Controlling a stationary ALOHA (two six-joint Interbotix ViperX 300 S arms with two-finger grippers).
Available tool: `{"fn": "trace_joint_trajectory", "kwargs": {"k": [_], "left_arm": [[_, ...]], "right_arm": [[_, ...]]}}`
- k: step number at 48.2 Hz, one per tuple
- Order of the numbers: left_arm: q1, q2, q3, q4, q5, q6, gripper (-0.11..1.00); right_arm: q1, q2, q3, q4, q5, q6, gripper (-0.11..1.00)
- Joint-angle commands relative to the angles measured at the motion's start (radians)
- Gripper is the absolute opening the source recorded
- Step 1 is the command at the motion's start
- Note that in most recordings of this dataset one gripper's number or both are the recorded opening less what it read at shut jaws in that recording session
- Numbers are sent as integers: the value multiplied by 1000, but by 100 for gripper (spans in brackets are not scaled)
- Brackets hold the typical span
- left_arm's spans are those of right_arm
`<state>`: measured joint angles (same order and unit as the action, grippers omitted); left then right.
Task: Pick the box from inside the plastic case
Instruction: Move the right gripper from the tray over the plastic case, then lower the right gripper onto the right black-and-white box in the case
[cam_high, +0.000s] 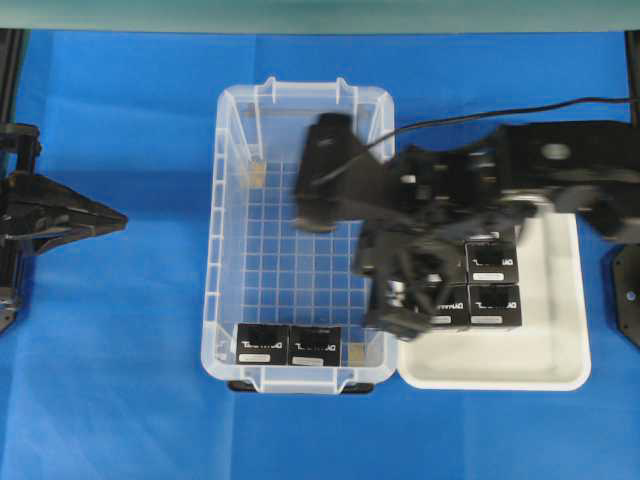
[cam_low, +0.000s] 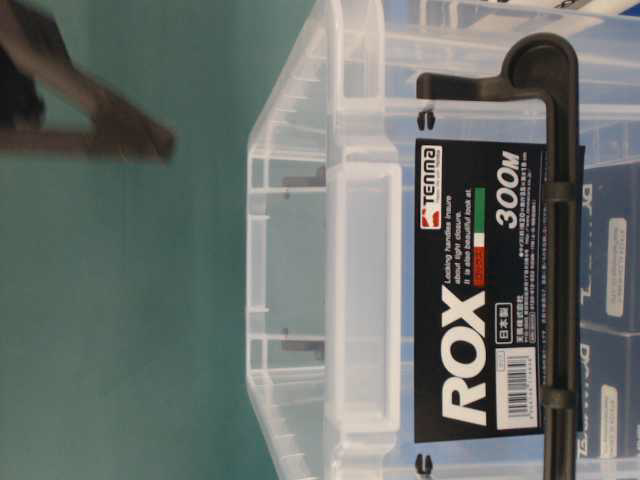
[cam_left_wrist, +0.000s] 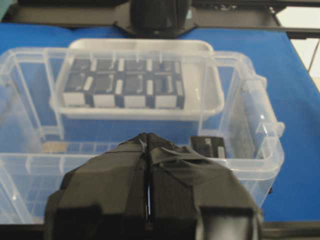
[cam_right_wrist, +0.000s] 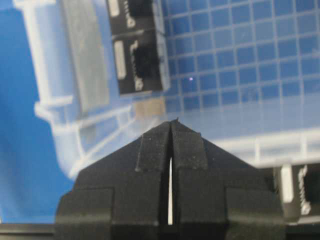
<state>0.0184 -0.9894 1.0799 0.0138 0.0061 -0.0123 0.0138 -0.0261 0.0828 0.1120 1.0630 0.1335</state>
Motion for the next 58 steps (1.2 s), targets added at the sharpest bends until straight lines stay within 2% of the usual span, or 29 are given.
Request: {"fn": "trace_joint_trajectory", "kwargs": {"k": [1, 6, 12, 13, 17, 21, 29, 32, 35, 45, 58], "left_arm": [[6, 5, -29, 3, -3, -2, -7], [6, 3, -29, 3, -3, -12, -7], [6, 2, -29, 3, -3, -29, -7], [6, 0, -29, 3, -3, -31, -7], [8, -2, -31, 3, -5, -32, -7], [11, -8, -31, 3, -5, -34, -7], [12, -15, -31, 3, -3, -34, -7], [12, -15, -31, 3, -3, -34, -7], [12, -15, -31, 3, -3, -34, -7], [14, -15, -31, 3, -3, -34, -7], [25, -11, -26, 3, -3, -34, -7]], "right_arm": [[-3, 54, -64, 14, 17, -34, 0], [-23, 110, -115, 60, 61, -69, 3], [-64, 175, -158, 190, 140, -120, 9], [-75, 190, -166, 229, 153, -141, 11], [-104, 219, -176, 324, 183, -213, 20], [-127, 244, -178, 379, 186, -276, 33], [-144, 282, -172, 387, 175, -348, 76], [-144, 291, -169, 387, 160, -367, 89], [-143, 301, -166, 387, 138, -385, 98], [-135, 333, -133, 387, 69, -397, 99], [-103, 367, -43, 390, 2, -400, 99]]}}
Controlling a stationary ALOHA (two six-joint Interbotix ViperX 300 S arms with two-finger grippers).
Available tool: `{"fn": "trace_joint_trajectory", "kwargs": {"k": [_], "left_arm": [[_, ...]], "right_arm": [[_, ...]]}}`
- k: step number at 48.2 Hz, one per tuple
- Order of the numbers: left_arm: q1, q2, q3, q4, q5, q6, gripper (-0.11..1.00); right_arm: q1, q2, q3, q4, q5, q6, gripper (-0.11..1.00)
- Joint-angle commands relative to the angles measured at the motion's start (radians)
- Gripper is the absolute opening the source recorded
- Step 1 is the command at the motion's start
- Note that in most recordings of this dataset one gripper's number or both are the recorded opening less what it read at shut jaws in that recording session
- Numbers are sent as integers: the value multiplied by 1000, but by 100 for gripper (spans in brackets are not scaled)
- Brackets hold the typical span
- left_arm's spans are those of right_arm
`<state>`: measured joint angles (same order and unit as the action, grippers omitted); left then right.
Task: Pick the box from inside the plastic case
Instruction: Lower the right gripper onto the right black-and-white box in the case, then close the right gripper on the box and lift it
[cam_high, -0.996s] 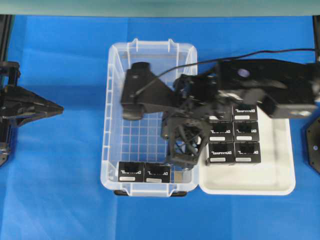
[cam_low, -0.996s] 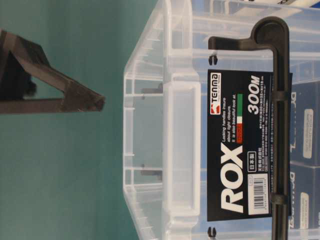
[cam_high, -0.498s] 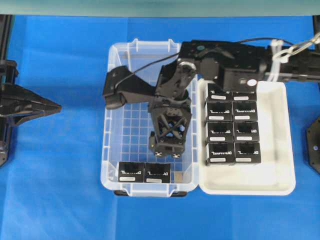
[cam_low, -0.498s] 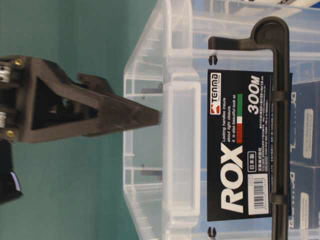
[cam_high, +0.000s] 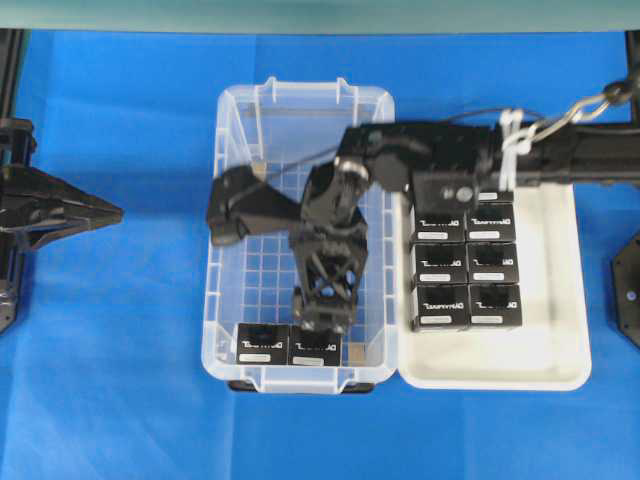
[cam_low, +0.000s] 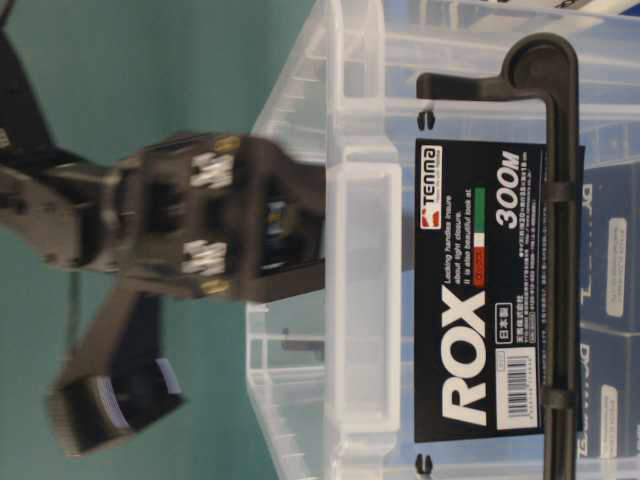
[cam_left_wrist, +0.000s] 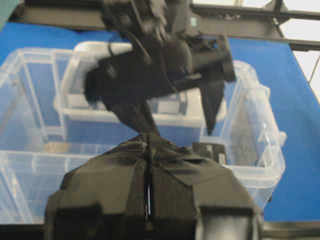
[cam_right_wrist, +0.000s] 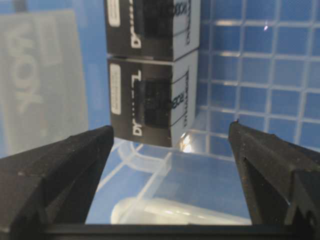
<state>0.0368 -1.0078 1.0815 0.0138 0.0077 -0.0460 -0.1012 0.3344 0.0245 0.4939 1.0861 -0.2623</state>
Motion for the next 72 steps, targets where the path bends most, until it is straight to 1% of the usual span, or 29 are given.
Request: {"fn": "trace_joint_trajectory", "kwargs": {"k": [1, 13, 15, 23, 26, 30, 40, 44, 50, 55, 62, 72], "left_arm": [[6, 8, -28, 3, -5, 0, -7], [15, 9, -18, 3, -5, 0, -7], [17, 9, -18, 3, -5, 0, -7], [20, 9, -17, 3, -5, 2, -7], [18, 9, -15, 3, -5, 0, -7], [21, 9, -14, 3, -5, 2, -7], [26, 11, -12, 3, -5, 0, -7], [26, 11, -14, 3, -5, 0, -7], [28, 11, -12, 3, -5, 0, -7], [29, 11, -12, 3, -5, 0, -7], [29, 11, -12, 3, -5, 0, -7], [31, 11, -14, 3, -5, 0, -7]], "right_arm": [[12, 8, 21, 8, -29, -5, 99], [15, 15, 81, 8, -123, -8, 99], [15, 18, 81, 9, -126, -12, 99], [32, 41, 72, 11, -133, -64, 99], [41, 55, 69, 21, -140, -77, 99], [48, 67, 69, 46, -146, -86, 99], [52, 83, 69, 51, -167, -104, 99], [46, 84, 75, 46, -175, -104, 99], [25, 81, 83, 8, -175, -98, 99], [-6, 78, 80, -11, -169, -97, 99], [-37, 72, 71, -15, -164, -103, 99], [-52, 66, 52, -26, -153, -123, 99]]}}
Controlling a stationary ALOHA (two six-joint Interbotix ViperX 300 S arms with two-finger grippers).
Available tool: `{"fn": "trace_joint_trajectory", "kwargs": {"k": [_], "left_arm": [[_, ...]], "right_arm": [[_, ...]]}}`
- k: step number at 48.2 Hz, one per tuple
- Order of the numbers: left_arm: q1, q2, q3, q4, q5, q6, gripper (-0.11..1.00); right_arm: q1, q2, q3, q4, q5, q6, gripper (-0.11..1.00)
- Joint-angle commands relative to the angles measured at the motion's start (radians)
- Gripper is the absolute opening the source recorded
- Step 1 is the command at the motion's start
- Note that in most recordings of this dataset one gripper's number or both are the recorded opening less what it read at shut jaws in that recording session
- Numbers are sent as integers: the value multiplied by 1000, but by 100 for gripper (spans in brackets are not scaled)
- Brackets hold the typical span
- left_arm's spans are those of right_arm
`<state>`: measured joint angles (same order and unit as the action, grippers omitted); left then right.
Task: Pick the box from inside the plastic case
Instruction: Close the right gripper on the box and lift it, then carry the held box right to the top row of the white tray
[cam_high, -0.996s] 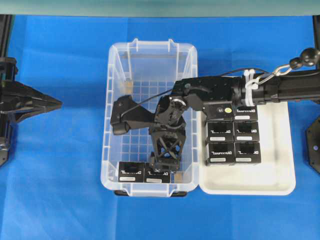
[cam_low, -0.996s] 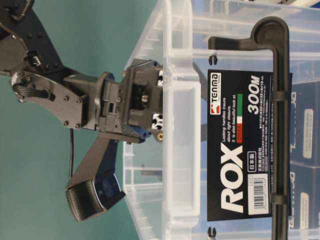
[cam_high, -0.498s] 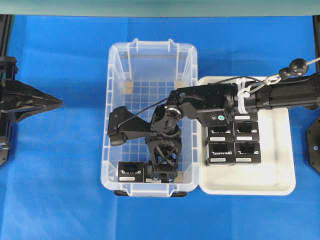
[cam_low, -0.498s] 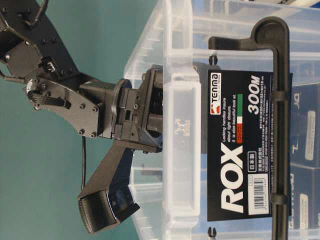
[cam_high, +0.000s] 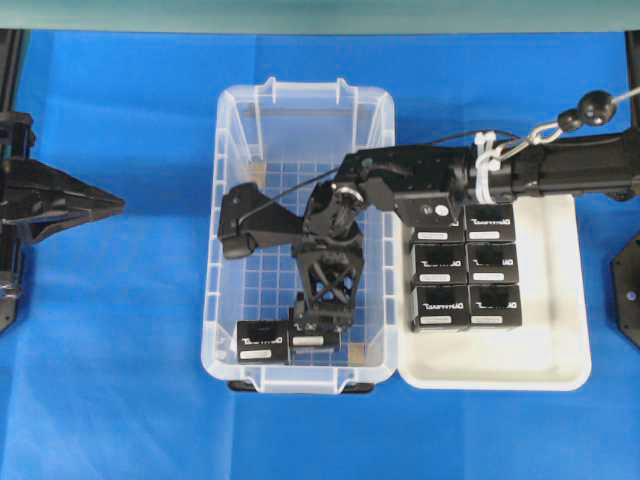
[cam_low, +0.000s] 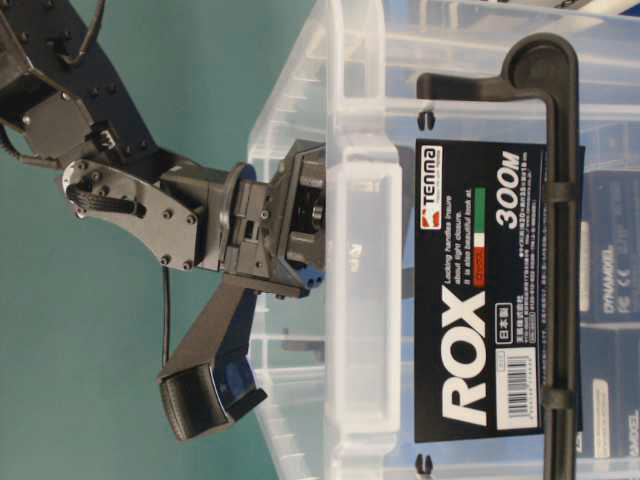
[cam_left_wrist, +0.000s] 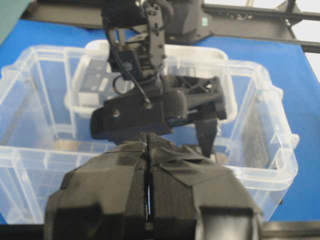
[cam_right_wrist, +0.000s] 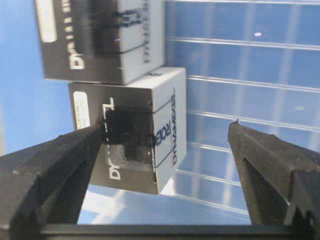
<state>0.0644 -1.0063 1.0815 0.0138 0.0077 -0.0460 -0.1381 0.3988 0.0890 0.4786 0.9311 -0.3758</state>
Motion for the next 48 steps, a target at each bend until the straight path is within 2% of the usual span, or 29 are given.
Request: {"fn": "trace_joint_trajectory", "kwargs": {"k": [1, 16, 26, 48], "left_arm": [[5, 9, -12, 3, -5, 2, -7], [6, 9, -9, 3, -5, 0, -7], [6, 9, -8, 3, -5, 0, -7], [9, 9, -8, 3, -5, 0, -7]], "right_arm": [[-14, 2, -17, -11, 6, -11, 99], [34, -2, -75, -3, 86, -15, 99], [57, -2, -78, 0, 104, -15, 99], [72, 25, 15, -5, -5, -58, 99]]}}
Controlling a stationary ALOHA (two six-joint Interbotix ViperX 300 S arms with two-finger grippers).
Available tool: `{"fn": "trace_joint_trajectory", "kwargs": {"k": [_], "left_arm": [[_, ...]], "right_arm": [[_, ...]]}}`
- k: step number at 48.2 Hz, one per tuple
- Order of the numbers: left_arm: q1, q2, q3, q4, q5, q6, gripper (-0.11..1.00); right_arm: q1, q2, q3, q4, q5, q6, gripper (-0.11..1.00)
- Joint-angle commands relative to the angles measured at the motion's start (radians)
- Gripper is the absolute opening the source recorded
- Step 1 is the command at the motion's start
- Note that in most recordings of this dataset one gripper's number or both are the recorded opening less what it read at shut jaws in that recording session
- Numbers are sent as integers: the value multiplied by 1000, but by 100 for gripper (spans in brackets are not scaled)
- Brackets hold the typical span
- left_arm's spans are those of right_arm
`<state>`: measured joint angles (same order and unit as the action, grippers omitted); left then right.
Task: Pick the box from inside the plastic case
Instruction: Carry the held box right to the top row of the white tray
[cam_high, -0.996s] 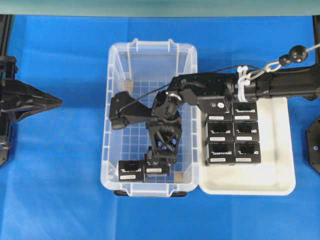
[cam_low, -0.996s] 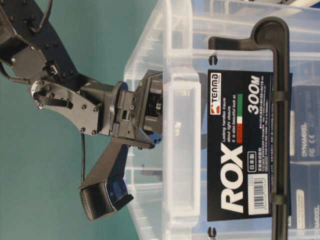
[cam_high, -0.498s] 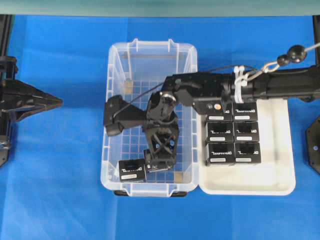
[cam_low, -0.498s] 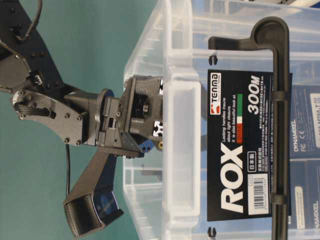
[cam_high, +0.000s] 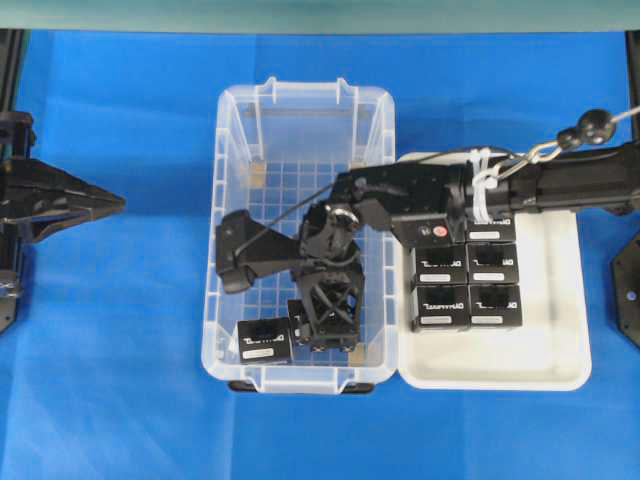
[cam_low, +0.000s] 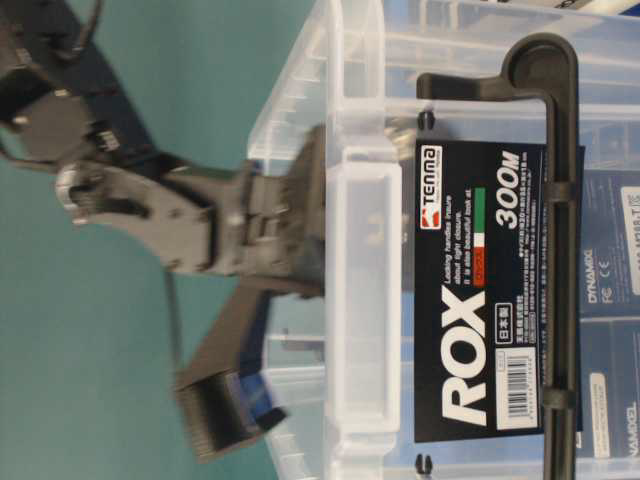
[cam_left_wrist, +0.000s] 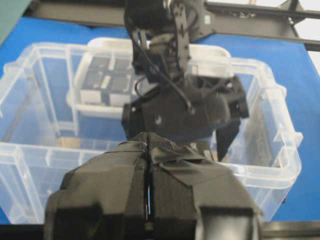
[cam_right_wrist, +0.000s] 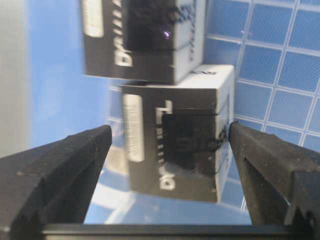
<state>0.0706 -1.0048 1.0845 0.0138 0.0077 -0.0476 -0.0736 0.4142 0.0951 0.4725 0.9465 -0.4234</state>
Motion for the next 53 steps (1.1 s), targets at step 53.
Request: {"fn": "trace_joint_trajectory", "kwargs": {"k": [53], "left_arm": [[17, 3, -11, 3, -5, 2, -7]], "right_arm": [[-141, -187, -350, -155, 365, 12, 66]]}}
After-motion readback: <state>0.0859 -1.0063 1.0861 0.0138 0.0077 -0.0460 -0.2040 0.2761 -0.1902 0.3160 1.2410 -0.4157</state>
